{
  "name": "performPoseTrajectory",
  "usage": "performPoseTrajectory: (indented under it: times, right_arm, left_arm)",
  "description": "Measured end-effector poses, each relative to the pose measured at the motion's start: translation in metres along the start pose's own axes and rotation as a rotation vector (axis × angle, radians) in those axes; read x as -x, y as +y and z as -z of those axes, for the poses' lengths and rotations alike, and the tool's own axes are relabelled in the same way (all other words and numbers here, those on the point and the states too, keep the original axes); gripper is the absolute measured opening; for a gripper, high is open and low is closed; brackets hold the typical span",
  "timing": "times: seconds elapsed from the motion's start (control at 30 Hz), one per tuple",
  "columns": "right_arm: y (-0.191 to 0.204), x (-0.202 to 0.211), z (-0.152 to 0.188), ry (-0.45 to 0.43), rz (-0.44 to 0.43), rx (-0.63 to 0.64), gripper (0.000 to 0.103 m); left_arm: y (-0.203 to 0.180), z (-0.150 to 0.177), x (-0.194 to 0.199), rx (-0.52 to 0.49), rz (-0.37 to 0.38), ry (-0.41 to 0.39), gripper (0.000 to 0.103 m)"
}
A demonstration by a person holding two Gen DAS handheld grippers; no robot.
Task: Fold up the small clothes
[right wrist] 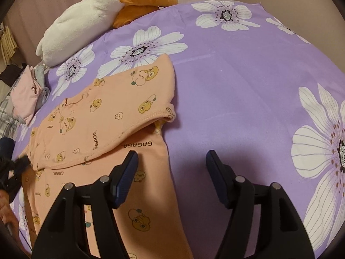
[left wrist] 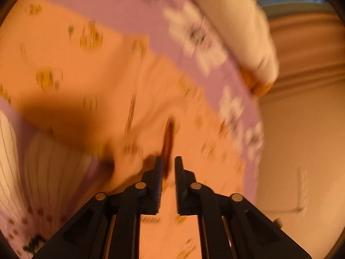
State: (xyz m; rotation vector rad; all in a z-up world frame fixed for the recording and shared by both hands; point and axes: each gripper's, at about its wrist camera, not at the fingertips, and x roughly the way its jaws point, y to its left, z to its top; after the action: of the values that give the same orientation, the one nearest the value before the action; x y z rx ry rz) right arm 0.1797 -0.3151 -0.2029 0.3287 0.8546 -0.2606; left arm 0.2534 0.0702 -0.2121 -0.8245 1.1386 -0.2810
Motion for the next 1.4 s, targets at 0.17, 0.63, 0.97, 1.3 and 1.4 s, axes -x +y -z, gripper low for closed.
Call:
performPoseTrajectory:
  times: [0.17, 0.63, 0.97, 1.3, 1.4]
  right_arm:
    - [0.009, -0.002, 0.003, 0.001, 0.045, 0.058, 0.067]
    - [0.008, -0.009, -0.007, -0.034, 0.03, 0.018, 0.065]
    - [-0.003, -0.013, -0.01, -0.058, 0.043, -0.054, 0.038]
    - [-0.016, 0.0, -0.012, 0.016, 0.055, -0.115, 0.035]
    - [-0.027, 0.025, -0.013, -0.037, -0.03, -0.191, 0.039]
  left_arm:
    - [-0.023, 0.014, -0.023, -0.048, 0.094, 0.015, 0.049]
    - [-0.056, 0.0, -0.062, -0.087, 0.021, -0.264, 0.006]
    - [-0.003, -0.027, -0.042, 0.1, 0.055, -0.282, 0.006]
    - [-0.004, -0.022, 0.017, 0.098, -0.149, -0.278, 0.052]
    - [-0.015, -0.008, 0.041, 0.041, -0.264, -0.442, 0.057]
